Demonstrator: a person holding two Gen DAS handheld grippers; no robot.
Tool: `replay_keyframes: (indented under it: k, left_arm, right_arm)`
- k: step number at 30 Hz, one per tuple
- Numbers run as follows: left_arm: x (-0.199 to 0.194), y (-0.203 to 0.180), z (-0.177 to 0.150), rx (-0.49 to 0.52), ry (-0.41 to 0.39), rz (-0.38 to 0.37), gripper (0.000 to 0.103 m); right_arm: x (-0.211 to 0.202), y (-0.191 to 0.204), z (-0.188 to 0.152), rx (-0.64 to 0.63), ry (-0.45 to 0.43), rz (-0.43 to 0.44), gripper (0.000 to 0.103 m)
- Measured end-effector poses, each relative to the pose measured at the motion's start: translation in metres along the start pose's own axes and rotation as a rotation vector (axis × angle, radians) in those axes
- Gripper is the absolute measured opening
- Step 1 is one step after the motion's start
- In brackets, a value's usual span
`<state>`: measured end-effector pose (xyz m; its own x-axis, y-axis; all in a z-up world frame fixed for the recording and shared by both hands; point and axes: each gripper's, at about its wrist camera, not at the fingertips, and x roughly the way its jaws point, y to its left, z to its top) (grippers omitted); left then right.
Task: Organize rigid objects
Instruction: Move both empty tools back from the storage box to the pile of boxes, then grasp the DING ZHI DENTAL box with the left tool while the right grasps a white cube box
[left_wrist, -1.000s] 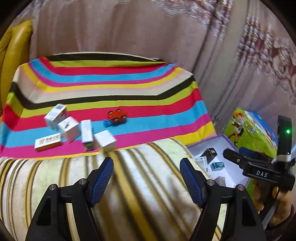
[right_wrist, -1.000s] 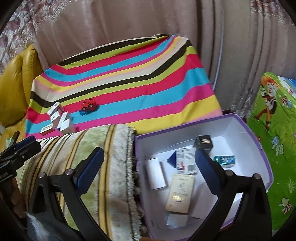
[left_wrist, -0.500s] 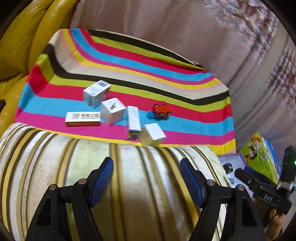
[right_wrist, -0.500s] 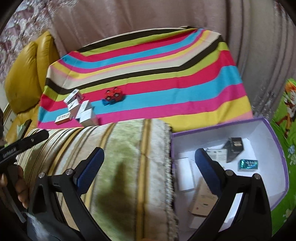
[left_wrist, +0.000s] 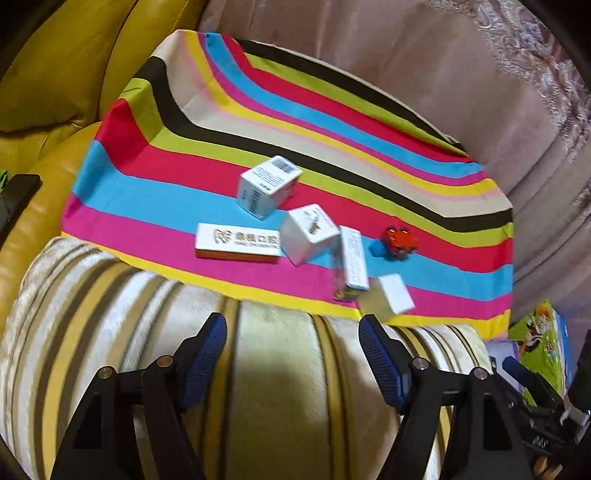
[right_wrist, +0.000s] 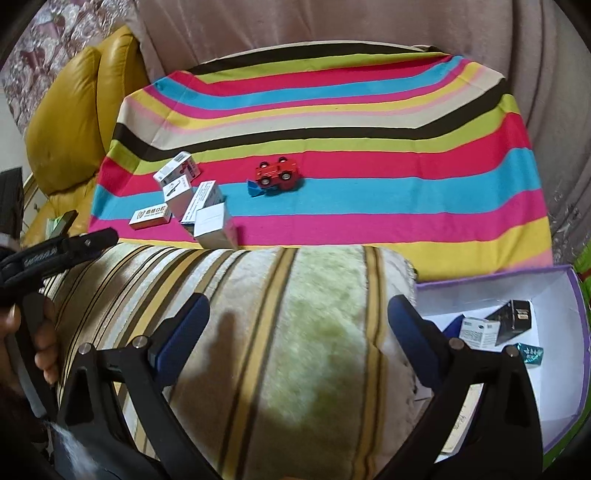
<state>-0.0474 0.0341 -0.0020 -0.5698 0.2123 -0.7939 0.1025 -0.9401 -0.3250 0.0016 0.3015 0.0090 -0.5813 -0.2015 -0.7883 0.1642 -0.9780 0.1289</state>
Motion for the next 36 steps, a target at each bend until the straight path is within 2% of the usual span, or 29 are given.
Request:
replay_keyframes:
  k: [6,12,15,21,32,36]
  left_arm:
    - [0.024,0.009,0.022,-0.001,0.049,0.054,0.075]
    - [0.05,0.017,0.039,-0.007,0.092,0.111,0.075]
    - [0.063,0.019,0.044,0.001,0.127,0.132,0.075]
    - [0.078,0.02,0.052,0.011,0.147,0.165,0.075]
    - [0.091,0.027,0.054,0.004,0.177,0.189,0.076]
    - [0.087,0.027,0.055,0.033,0.168,0.186,0.083]
  right_arm:
    - [0.012,0.013,0.01,-0.035,0.018,0.007,0.098]
    - [0.029,0.028,0.017,-0.075,0.048,0.012,0.092]
    - [0.037,0.033,0.02,-0.085,0.061,0.019,0.092]
    - [0.05,0.043,0.029,-0.104,0.086,0.025,0.092]
    - [0.076,0.06,0.045,-0.137,0.114,0.025,0.091]
    - [0.088,0.063,0.051,-0.143,0.133,0.015,0.086]
